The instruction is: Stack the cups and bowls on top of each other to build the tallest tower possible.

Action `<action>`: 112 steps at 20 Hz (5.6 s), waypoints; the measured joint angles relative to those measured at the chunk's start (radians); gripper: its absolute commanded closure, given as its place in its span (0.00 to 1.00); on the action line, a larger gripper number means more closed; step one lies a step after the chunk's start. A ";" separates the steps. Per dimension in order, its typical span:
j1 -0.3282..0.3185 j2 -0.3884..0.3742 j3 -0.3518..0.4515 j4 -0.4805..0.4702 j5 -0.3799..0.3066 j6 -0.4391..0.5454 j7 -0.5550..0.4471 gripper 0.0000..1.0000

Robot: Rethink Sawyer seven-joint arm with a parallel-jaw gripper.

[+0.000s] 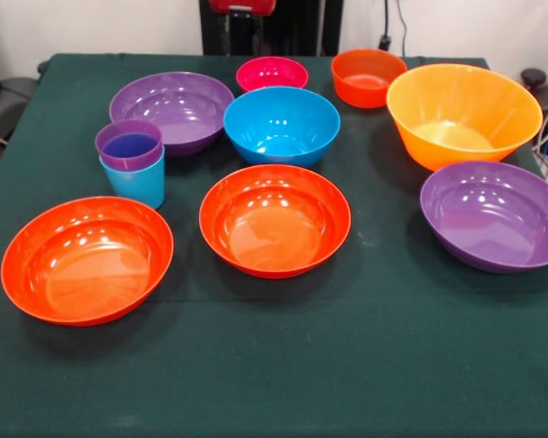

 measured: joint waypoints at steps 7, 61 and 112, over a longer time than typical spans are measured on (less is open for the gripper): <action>0.002 0.036 0.000 0.000 0.008 -0.048 0.000 0.00; -0.011 0.185 0.000 -0.018 0.015 -0.242 0.000 0.00; -0.091 0.054 -0.001 -0.043 0.013 -0.009 0.000 0.00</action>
